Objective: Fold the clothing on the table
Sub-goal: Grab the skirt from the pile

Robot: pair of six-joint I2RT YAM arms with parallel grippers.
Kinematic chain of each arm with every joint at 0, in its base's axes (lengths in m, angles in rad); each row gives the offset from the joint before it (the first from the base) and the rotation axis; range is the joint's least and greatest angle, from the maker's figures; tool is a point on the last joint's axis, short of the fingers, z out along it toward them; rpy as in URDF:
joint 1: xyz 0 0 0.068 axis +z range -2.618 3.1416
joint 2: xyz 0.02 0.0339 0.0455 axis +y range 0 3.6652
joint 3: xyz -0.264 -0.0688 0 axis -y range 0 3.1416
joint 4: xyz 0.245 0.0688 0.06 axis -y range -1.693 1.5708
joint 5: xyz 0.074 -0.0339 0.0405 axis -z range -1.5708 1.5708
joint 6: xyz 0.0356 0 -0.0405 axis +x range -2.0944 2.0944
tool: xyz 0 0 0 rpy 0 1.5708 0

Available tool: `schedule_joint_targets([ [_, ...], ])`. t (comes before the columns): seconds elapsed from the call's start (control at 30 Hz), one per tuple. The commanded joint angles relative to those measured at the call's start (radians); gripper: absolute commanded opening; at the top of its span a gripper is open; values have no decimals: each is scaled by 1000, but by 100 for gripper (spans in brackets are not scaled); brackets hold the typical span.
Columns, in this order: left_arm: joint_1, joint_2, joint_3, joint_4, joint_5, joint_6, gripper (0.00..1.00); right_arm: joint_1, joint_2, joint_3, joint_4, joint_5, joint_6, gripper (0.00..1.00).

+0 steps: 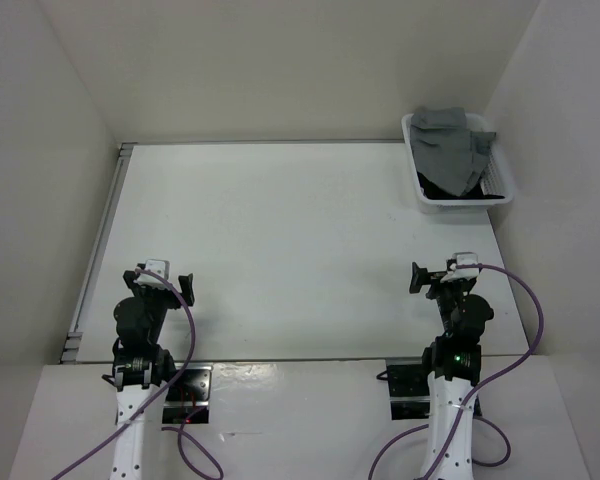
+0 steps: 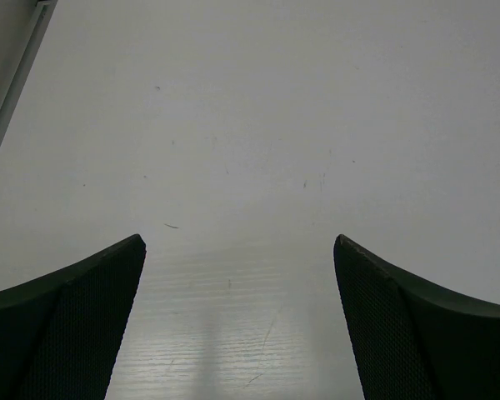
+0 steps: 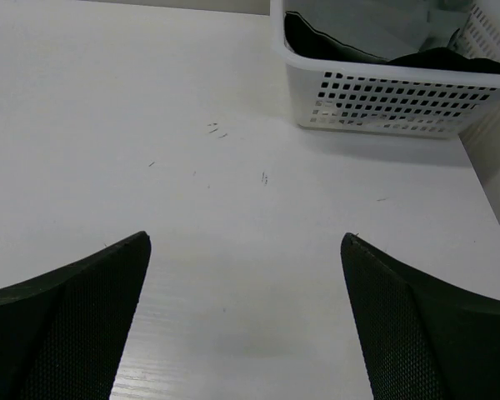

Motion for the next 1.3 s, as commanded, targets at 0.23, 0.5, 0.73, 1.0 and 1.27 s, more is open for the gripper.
schedule_joint_targets([
  [0.23, 8, -134, -41, 22, 20, 17, 100, -5, -85, -39, 2, -4, -10, 98],
  [0.5, 8, -134, -41, 22, 20, 17, 100, -5, -85, 75, 25, -189, -159, 98],
  [0.73, 8, -134, -41, 22, 20, 17, 100, -5, 77, 354, 201, 45, 148, 98],
  [1.0, 8, -134, -41, 22, 20, 17, 100, 77, 1058, 1183, -476, 152, 96, 98],
  [1.27, 8, -134, -41, 22, 20, 17, 100, 130, 1150, 1238, -378, 202, 19, 98],
])
